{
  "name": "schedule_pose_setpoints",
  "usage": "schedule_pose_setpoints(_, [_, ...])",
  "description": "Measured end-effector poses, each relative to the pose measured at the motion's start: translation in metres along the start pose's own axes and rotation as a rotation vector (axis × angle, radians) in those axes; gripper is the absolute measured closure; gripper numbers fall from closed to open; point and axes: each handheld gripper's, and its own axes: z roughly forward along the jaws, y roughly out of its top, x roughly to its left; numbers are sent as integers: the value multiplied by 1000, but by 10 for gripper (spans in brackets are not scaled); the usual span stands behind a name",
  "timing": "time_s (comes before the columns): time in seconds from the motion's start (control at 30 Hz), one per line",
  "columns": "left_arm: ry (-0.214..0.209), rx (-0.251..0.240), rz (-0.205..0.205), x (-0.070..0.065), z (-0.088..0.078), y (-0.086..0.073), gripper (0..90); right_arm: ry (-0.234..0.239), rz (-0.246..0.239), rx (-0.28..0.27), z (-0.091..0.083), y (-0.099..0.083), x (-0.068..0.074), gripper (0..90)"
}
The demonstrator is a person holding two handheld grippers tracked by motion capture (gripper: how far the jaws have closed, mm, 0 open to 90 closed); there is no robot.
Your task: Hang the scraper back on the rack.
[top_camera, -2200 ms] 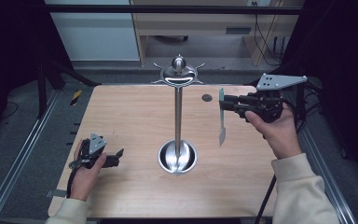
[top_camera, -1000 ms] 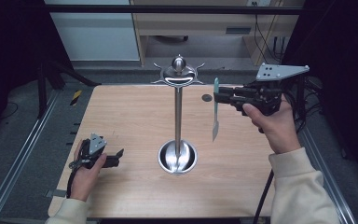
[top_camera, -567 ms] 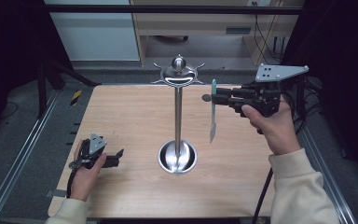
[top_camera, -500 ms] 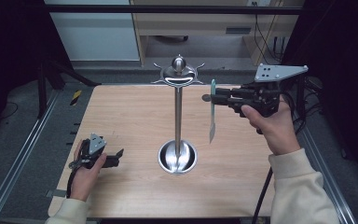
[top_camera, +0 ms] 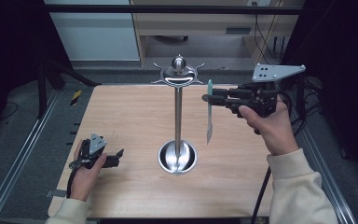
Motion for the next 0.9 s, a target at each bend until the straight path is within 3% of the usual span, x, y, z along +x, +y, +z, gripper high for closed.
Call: schedule_pose_setpoints(0.9, [-1,-1,2,0,0,0,45,-8,-4,19,11,2,3,742])
